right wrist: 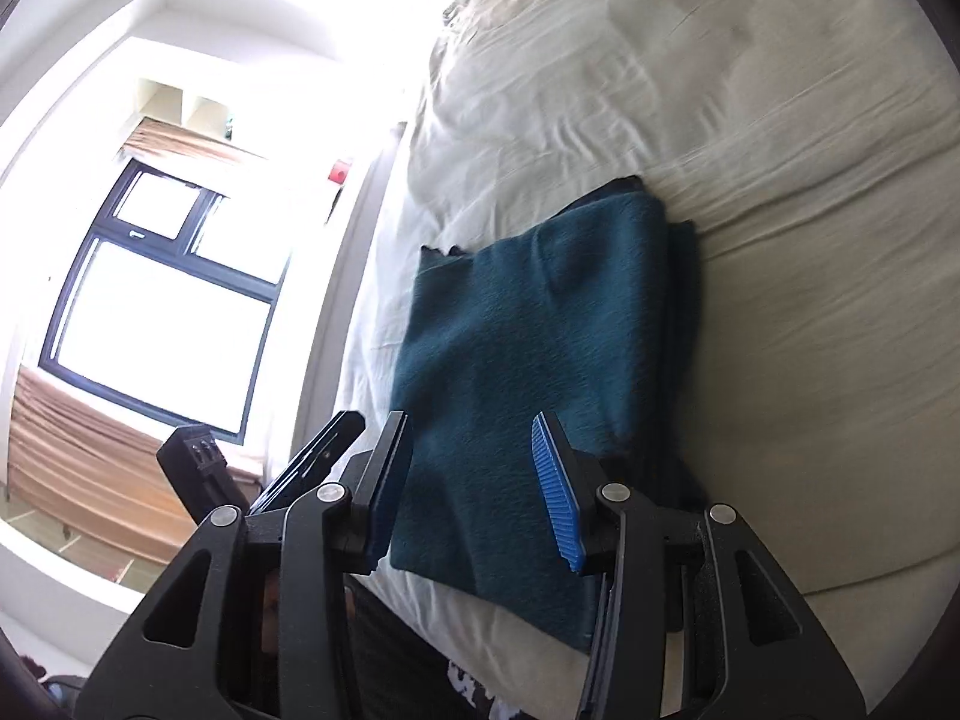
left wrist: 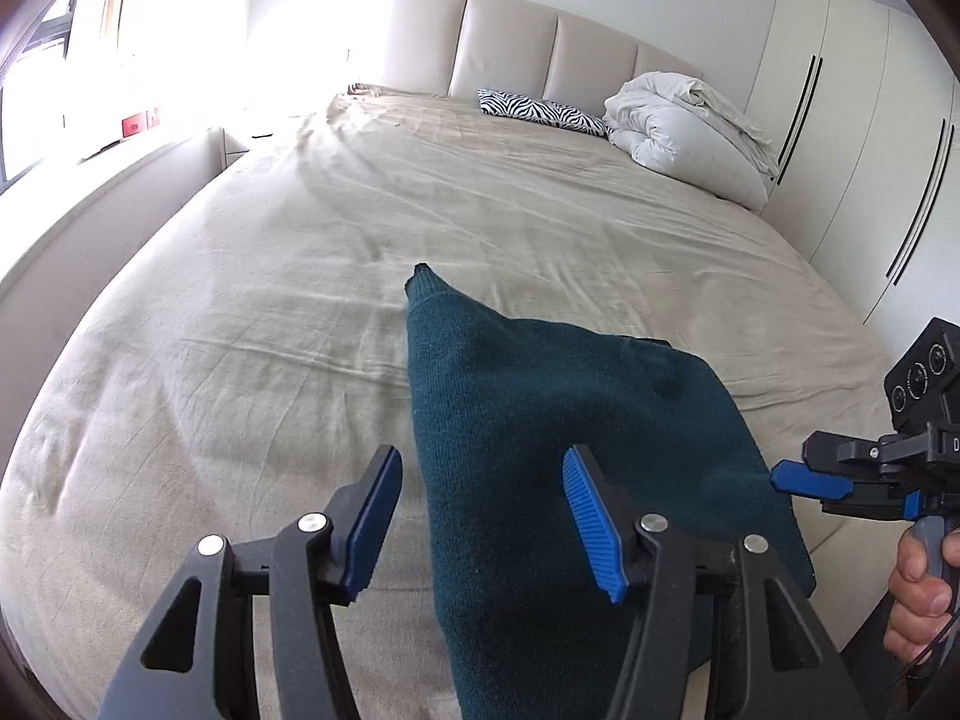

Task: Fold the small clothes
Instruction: 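Open both tools and release the folded sweater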

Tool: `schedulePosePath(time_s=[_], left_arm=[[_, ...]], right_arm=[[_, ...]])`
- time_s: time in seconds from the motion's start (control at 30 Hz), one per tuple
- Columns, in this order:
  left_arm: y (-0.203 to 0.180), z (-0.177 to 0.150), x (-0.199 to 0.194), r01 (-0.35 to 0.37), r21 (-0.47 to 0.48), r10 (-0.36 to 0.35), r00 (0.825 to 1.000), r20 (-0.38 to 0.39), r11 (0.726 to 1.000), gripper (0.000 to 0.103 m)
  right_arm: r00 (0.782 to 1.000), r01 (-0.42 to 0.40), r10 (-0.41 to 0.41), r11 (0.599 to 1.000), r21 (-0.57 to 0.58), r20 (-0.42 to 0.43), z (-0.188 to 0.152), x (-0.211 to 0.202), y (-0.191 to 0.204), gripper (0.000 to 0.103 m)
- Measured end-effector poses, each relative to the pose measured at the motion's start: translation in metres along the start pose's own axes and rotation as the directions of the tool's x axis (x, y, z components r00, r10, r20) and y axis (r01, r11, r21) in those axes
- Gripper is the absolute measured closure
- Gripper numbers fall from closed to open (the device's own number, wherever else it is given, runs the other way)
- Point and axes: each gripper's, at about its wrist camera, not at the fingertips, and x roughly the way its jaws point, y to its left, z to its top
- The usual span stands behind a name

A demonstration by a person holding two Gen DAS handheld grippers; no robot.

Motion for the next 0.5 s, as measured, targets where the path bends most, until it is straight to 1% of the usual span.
schedulePosePath(time_s=[0.03, 0.1, 0.13, 0.17, 0.2, 0.23, 0.27, 0.3, 0.4, 0.47, 0.5], left_arm=[[-0.002, -0.004, 0.003, 0.003, 0.005, -0.003, 1.000, -0.015, 1.000, 0.043], [-0.004, -0.012, 0.010, 0.007, 0.004, -0.007, 0.999, -0.044, 1.000, 0.043], [-0.005, -0.017, 0.011, 0.014, -0.002, -0.014, 0.998, -0.057, 1.000, 0.043], [-0.008, -0.022, 0.013, 0.018, -0.006, -0.018, 0.998, -0.064, 1.000, 0.043], [-0.008, -0.025, 0.013, 0.021, -0.008, -0.022, 0.997, -0.070, 1.000, 0.043], [-0.009, -0.028, 0.013, 0.024, -0.006, -0.024, 0.997, -0.072, 1.000, 0.043], [-0.009, -0.029, 0.013, 0.024, -0.004, -0.024, 0.997, -0.070, 1.000, 0.043], [-0.009, -0.030, 0.012, 0.023, -0.002, -0.023, 0.998, -0.067, 1.000, 0.043], [-0.012, -0.030, 0.008, 0.009, 0.014, -0.008, 0.999, -0.052, 1.000, 0.043], [-0.016, -0.030, 0.006, -0.006, 0.032, 0.008, 0.999, -0.045, 0.999, 0.042], [-0.018, -0.030, 0.005, -0.013, 0.040, 0.015, 0.999, -0.040, 0.999, 0.041]], right_arm=[[1.000, 0.008, -0.008, 1.000, 0.007, -0.017, -0.003, 0.009, -0.004, 0.062], [0.996, 0.076, -0.073, 0.995, 0.065, -0.046, -0.006, 0.026, -0.027, 0.062], [0.996, 0.084, -0.080, 0.992, 0.097, -0.047, -0.009, 0.029, -0.043, 0.066], [0.999, 0.043, -0.040, 0.992, 0.116, -0.030, -0.012, 0.029, -0.055, 0.071], [1.000, -0.011, 0.012, 0.991, 0.134, -0.004, -0.014, 0.026, -0.065, 0.072], [0.999, -0.040, 0.038, 0.988, 0.150, 0.015, -0.016, 0.022, -0.072, 0.072], [0.999, -0.049, 0.046, 0.987, 0.152, 0.024, -0.017, 0.018, -0.075, 0.072], [0.999, -0.046, 0.043, 0.989, 0.143, 0.029, -0.017, 0.014, -0.075, 0.072], [1.000, -0.004, 0.001, 0.993, 0.114, 0.030, -0.016, 0.007, -0.063, 0.072], [1.000, -0.008, 0.005, 0.997, 0.082, 0.031, -0.016, 0.002, -0.048, 0.066], [0.999, -0.024, 0.023, 0.998, 0.059, 0.024, -0.016, 0.001, -0.039, 0.066]])
